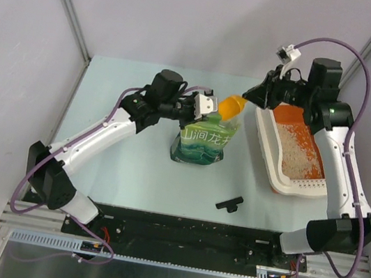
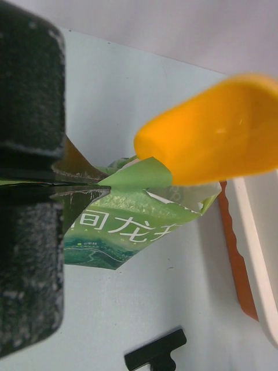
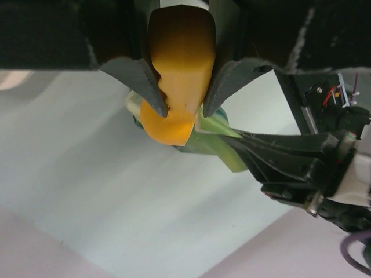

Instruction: Fill the litter box with clean litter

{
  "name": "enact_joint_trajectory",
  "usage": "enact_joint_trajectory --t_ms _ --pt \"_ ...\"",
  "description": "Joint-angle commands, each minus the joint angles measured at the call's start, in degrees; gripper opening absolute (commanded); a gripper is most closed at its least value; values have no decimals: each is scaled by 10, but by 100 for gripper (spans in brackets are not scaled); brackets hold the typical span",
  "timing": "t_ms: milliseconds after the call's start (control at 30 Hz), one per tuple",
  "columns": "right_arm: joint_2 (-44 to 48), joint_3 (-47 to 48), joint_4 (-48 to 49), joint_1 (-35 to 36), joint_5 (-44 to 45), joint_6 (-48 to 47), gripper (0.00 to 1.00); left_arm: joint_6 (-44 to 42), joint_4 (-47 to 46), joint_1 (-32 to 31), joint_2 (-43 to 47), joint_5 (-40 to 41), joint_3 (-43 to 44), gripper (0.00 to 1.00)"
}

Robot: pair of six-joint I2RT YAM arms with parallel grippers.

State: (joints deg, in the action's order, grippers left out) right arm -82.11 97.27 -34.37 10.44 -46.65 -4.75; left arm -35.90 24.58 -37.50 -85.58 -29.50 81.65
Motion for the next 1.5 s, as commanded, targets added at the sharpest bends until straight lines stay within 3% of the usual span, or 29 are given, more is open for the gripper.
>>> enact_joint_trajectory --t_ms 0,133,467,667,700,800,967,1133,1233,1433,1467 --pt "-15 65 -94 1 -7 -83 0 14 -9 -2 21 4 25 0" --pt "-23 105 -148 -1 3 -136 0 14 -9 -2 16 6 27 0" --pt "-67 77 -200 43 45 -225 0 14 -11 1 15 10 43 0" --pt "-111 61 -108 117 240 -150 0 23 -13 3 25 6 34 0" --pt "-111 57 -89 127 312 -101 0 24 -13 3 26 4 33 0" --pt "-108 39 -52 137 377 -26 0 29 -16 2 27 1 32 0" --pt "-62 -75 57 153 367 25 0 49 -23 2 19 1 42 0" --pt "-72 -120 64 194 485 26 0 61 -28 2 17 -8 48 0" --pt "-79 -149 69 202 508 42 0 64 -30 2 17 -13 51 0" --pt "-97 -190 59 187 473 115 0 74 -35 2 14 -24 56 0" --pt "-98 -193 61 181 427 129 0 79 -37 2 13 -25 56 0"
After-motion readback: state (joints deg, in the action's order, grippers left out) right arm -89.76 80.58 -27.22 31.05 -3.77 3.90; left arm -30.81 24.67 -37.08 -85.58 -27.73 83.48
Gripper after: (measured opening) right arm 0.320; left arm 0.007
